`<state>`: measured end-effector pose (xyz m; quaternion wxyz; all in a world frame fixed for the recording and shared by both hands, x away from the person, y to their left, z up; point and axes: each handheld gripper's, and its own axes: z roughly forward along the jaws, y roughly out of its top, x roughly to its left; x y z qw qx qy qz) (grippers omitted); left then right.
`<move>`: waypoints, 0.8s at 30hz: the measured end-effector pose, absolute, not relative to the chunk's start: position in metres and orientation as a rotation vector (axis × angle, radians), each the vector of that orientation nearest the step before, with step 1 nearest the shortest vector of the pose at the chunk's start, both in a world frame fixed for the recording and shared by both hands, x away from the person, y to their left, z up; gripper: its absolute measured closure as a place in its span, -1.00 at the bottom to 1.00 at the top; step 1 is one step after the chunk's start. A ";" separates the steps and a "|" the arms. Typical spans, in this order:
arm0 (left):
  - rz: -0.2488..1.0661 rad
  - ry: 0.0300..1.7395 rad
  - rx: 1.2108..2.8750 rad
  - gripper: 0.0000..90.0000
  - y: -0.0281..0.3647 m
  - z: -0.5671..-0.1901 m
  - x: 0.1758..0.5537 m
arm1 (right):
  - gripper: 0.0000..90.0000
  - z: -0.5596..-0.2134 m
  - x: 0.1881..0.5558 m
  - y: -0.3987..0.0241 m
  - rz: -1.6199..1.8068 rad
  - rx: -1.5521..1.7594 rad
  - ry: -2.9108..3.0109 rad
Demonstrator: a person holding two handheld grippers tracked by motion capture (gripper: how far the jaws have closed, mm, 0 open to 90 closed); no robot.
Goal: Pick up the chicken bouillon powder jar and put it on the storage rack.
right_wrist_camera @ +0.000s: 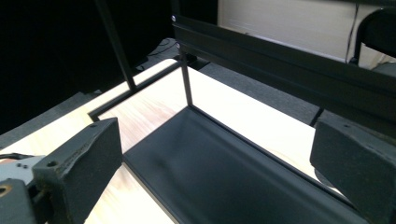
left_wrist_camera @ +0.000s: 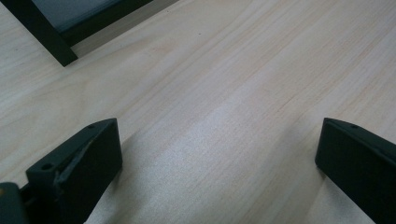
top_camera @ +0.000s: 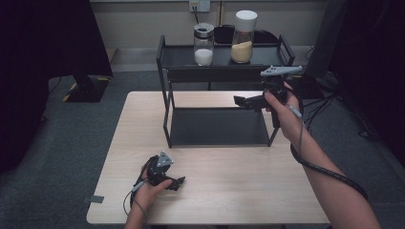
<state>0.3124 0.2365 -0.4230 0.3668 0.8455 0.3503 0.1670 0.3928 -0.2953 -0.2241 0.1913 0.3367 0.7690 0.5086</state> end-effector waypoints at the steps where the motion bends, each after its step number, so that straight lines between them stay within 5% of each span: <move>1: 0.428 0.901 2.173 -1.00 0.236 -0.423 0.312 | -0.97 -0.227 0.393 -0.296 1.432 0.951 2.163; 24: 0.430 0.901 2.171 -1.00 0.236 -0.423 0.312 | -0.96 -0.289 0.385 -0.316 1.435 1.048 2.168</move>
